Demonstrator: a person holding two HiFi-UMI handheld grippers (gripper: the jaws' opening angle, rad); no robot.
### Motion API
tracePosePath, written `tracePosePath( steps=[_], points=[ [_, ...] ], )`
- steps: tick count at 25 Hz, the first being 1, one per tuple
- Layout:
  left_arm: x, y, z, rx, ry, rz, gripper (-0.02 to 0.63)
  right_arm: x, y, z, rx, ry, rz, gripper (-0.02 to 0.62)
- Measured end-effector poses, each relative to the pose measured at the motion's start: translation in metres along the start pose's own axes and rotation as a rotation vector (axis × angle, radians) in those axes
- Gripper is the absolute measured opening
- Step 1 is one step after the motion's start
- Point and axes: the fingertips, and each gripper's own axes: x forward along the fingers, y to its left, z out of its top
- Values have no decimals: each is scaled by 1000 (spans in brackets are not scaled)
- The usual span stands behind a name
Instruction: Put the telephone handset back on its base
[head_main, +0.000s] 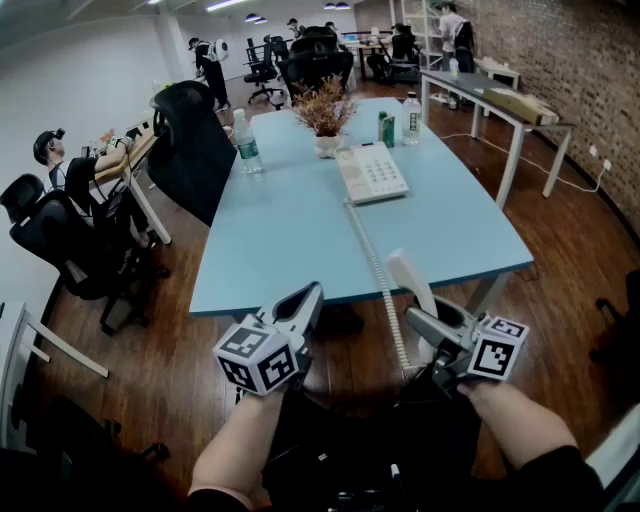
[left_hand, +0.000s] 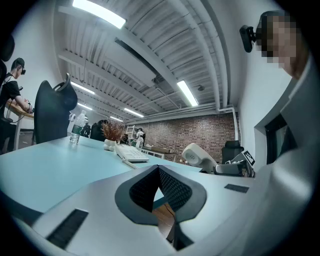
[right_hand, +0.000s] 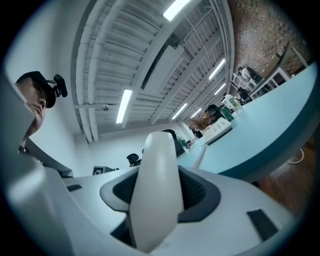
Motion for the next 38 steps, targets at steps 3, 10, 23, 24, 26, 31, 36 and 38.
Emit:
tracePosePath(
  steps=[3, 10, 23, 24, 26, 31, 36, 38],
  points=[
    [1, 0, 1, 4, 0, -1, -3, 1, 1, 0, -1, 2, 3, 227],
    [-1, 2, 2, 4, 0, 3, -3, 1, 1, 1, 0, -1, -2, 227],
    [-2, 5, 0, 3, 2, 11, -3, 1, 1, 0, -1, 0, 0, 227],
    [-2, 5, 0, 3, 2, 11, -3, 0, 1, 0, -3, 0, -1, 227],
    [-1, 5, 0, 4, 2, 10, -3, 0, -1, 2, -6, 0, -9, 227],
    [-1, 3, -1, 2, 0, 11, -3, -4, -7, 12, -11, -5, -55, 227],
    [0, 7, 1, 3, 6, 6, -3, 0, -3, 42, -73, -45, -70, 227],
    [1, 9, 0, -2, 5, 9, -3, 6, -5, 54, -80, -45, -77, 227]
  ],
)
